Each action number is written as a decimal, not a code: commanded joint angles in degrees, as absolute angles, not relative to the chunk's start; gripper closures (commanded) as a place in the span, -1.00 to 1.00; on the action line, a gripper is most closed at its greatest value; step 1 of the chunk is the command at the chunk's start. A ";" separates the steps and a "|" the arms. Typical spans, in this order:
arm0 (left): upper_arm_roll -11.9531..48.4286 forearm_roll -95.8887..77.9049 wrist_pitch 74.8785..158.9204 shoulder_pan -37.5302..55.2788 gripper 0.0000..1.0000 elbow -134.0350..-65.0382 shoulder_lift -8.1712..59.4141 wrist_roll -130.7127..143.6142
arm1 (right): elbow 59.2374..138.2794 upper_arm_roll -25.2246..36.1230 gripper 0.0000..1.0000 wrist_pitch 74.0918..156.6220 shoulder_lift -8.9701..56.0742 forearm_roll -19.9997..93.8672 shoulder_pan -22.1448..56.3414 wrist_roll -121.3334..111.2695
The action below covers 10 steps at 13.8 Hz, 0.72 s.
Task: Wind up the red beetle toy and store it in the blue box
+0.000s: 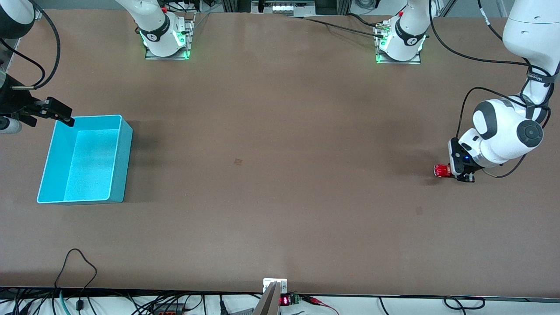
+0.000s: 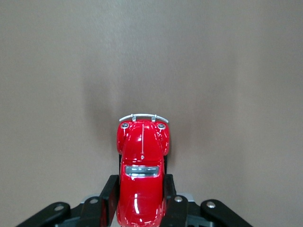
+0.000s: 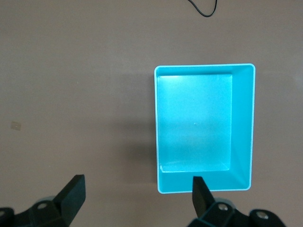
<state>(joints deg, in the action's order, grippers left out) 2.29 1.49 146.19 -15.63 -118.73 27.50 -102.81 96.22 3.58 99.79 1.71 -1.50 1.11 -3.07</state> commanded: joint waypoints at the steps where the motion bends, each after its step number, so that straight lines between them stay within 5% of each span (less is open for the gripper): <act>1: 2.46 2.37 145.90 -17.66 0.45 -117.60 29.61 -104.94 | 95.89 3.52 -1.00 99.32 1.50 -2.20 1.32 -3.08; 8: 2.55 2.37 145.90 -18.28 0.37 -116.55 29.97 -106.44 | 95.80 3.60 -1.00 99.14 1.49 -2.20 1.14 -3.78; 9: 2.55 2.37 145.90 -18.28 0.11 -116.46 29.97 -106.44 | 95.89 3.60 -1.00 99.23 1.49 -2.20 1.14 -3.78; 10: 2.55 2.37 145.81 -18.28 -0.40 -116.37 29.80 -106.52 | 95.80 3.60 -1.00 99.23 1.58 -2.20 1.14 -3.78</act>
<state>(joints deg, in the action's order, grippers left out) 2.29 1.49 146.09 -17.36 -117.90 28.05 -105.02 96.22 3.59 99.76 1.71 -1.51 1.11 -3.09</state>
